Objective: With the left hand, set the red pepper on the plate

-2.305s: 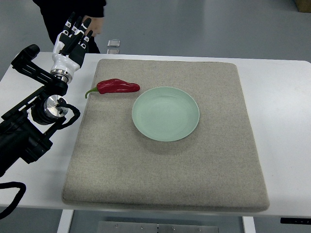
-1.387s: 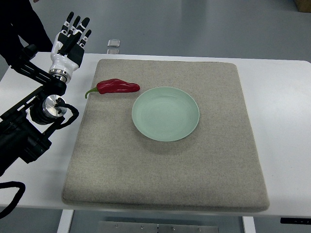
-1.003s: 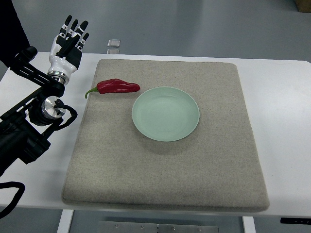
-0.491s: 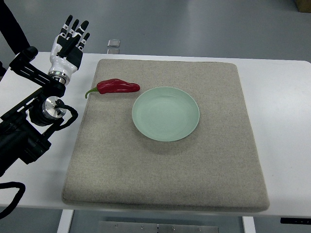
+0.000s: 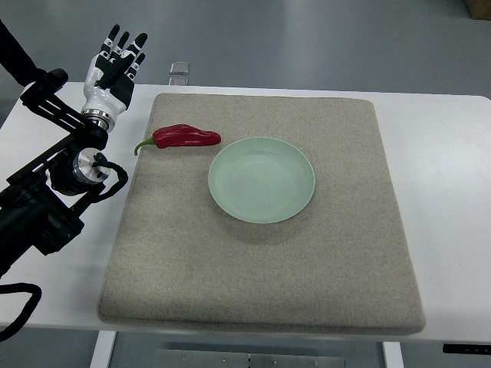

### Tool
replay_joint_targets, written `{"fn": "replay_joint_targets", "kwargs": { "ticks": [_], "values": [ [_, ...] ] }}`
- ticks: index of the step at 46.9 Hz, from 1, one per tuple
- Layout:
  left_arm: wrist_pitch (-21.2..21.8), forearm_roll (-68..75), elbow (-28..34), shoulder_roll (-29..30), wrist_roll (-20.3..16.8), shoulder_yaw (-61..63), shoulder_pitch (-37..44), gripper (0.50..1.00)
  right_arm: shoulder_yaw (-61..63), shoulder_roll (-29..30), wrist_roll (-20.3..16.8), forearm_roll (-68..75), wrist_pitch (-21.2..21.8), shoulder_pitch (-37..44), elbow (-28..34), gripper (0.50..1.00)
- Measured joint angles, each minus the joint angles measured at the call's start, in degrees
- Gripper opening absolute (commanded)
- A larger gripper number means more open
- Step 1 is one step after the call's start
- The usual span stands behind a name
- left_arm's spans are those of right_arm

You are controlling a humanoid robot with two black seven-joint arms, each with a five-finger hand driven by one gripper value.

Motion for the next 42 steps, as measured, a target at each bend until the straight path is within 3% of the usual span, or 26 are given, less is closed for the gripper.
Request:
{"fn": "replay_joint_targets", "kwargs": {
  "ticks": [26,31,42],
  "values": [
    [2.01,1.07,-0.17,0.36,0.0,2.77,-0.45,0.973,0.0,0.0,0.01,0.0,0.0,0.01,0.0,0.932],
    [2.51,7.01,-0.12,0.69,-0.04,3.98,-0.81,0.96,0.0,0.0,0.01,0.0,0.0,0.0,0.0,0.932],
    [7.83,25.99,-0.27,0.72,0.02,4.14,-1.0,0.958,0.0,0.0,0.02,0.0,0.0,-0.05,0.0,0.932]
  ]
}}
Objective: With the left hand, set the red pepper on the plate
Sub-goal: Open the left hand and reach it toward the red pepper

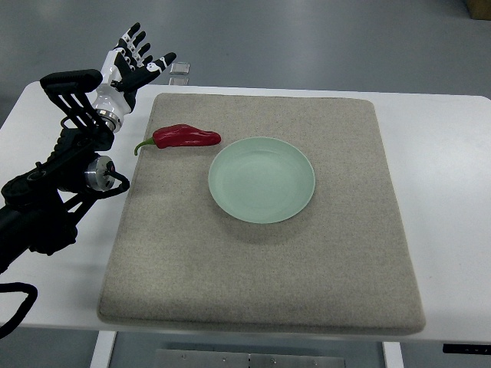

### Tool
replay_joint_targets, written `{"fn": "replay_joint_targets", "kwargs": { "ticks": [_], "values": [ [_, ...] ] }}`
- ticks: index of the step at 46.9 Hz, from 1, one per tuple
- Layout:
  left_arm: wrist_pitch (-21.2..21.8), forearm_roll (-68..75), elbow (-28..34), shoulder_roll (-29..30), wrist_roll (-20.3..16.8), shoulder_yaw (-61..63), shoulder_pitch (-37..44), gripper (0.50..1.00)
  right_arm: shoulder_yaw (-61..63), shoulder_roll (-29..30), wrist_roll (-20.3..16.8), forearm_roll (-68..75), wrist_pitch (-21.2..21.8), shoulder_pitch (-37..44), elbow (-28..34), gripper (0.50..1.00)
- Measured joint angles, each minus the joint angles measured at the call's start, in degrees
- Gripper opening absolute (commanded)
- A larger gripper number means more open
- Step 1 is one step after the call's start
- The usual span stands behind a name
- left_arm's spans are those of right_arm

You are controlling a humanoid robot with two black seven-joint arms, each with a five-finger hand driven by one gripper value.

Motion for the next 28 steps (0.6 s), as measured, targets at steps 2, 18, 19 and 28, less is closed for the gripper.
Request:
{"fn": "replay_joint_targets", "kwargs": {
  "ticks": [2,18,19,28],
  "values": [
    [0.19,2.96,-0.02,0.0,0.01,0.17,-0.14,0.958,0.0,0.0,0.0,0.0,0.0,0.02,0.0,0.932],
    [0.95,16.93,-0.01,3.28,3.72,10.36,-3.56,0.939,0.0,0.0,-0.02,0.0,0.0,0.02,0.0,0.932],
    [0.95,16.98,-0.01,3.74,4.4,11.35,-4.04,0.934,0.0,0.0,-0.02,0.0,0.0,0.03,0.0,0.932],
    [1.42,17.1,0.05,5.34,8.98,17.04,-7.03,0.902,0.0,0.0,0.0,0.0,0.0,0.04,0.0,0.932]
  ]
}}
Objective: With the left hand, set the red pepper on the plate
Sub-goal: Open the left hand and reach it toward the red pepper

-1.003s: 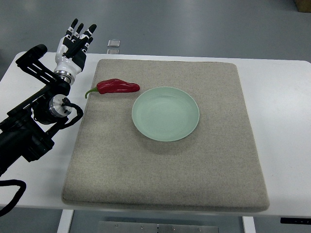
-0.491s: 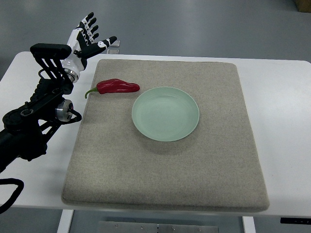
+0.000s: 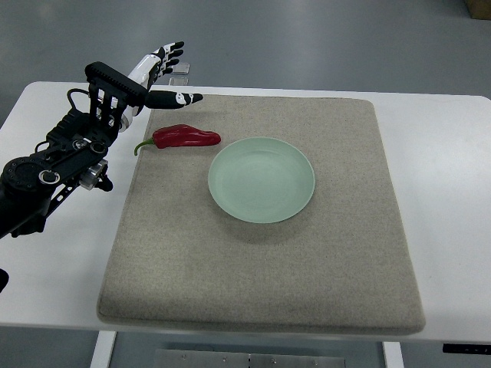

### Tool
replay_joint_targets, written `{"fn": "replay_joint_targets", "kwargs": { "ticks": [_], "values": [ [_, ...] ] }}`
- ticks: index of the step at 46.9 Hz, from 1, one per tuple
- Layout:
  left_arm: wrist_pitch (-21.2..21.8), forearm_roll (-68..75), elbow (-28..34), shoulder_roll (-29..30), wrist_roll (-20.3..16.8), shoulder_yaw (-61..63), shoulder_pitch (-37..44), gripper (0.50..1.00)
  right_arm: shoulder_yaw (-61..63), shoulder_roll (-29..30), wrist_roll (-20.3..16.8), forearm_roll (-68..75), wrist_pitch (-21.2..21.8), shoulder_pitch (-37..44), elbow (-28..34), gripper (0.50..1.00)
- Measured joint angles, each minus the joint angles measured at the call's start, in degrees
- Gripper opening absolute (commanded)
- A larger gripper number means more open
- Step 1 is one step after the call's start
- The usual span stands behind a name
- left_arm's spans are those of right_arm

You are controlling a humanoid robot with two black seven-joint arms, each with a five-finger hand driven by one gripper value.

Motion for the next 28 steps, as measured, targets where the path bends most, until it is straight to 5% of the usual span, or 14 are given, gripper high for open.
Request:
{"fn": "replay_joint_targets", "kwargs": {
  "ticks": [6,28],
  "values": [
    [0.39,0.07,0.11,0.42,3.27,4.01,-1.56,0.9,0.0,0.0,0.0,0.0,0.0,0.0,0.0,0.932],
    [0.47,10.64,0.05,4.27,5.44,10.4,-5.11,0.898,0.0,0.0,-0.03,0.0,0.0,0.02,0.0,0.932]
  ]
}}
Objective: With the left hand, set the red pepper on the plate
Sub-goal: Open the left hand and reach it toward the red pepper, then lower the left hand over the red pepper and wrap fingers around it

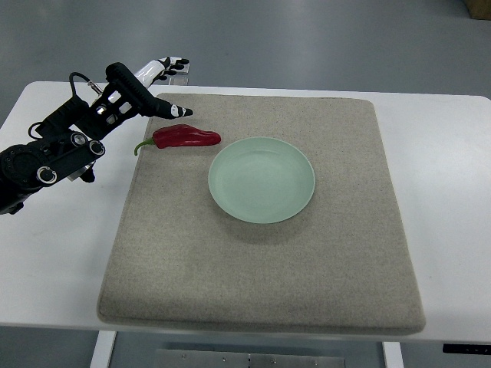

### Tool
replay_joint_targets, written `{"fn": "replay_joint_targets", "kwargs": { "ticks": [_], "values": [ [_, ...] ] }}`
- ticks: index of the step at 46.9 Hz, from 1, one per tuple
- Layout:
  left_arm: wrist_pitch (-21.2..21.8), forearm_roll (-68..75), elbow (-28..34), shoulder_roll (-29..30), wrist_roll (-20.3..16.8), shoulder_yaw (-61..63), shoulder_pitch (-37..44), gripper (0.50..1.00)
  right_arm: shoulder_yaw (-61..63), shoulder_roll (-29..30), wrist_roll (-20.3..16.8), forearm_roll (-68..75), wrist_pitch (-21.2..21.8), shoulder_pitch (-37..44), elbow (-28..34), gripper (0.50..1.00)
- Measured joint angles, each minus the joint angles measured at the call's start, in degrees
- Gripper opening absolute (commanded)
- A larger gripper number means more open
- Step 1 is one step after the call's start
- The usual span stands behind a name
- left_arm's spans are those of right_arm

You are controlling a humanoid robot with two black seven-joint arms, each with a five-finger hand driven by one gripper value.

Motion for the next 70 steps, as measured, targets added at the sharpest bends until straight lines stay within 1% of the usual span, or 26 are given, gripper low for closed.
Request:
{"fn": "replay_joint_targets", "kwargs": {
  "ticks": [6,12,27,39,51,67,70],
  "values": [
    [-0.02,0.1,-0.03,1.02,0.04,4.24,-0.49,0.889,0.0,0.0,0.0,0.0,0.0,-0.03,0.0,0.932],
    [0.11,0.14,-0.02,2.02,-0.02,6.66,-0.8,0.861,0.0,0.0,0.0,0.0,0.0,-0.02,0.0,0.932],
    [-0.24,2.52,-0.99,2.59,-0.07,8.42,-1.01,0.872,0.0,0.0,0.0,0.0,0.0,-0.01,0.0,0.932],
    [-0.44,2.54,-5.56,5.28,0.03,8.43,-2.16,0.876,0.0,0.0,0.02,0.0,0.0,-0.01,0.0,0.932],
    [-1.31,2.54,-11.44,10.32,0.29,8.46,-3.14,0.876,0.0,0.0,0.01,0.0,0.0,-0.02,0.0,0.932],
    [-1.14,2.54,-11.56,10.56,0.29,12.34,-3.22,0.851,0.0,0.0,0.0,0.0,0.0,-0.03,0.0,0.932],
    [-1.04,2.54,-11.35,10.45,0.29,12.52,-3.16,0.825,0.0,0.0,0.02,0.0,0.0,-0.02,0.0,0.932]
  ]
}}
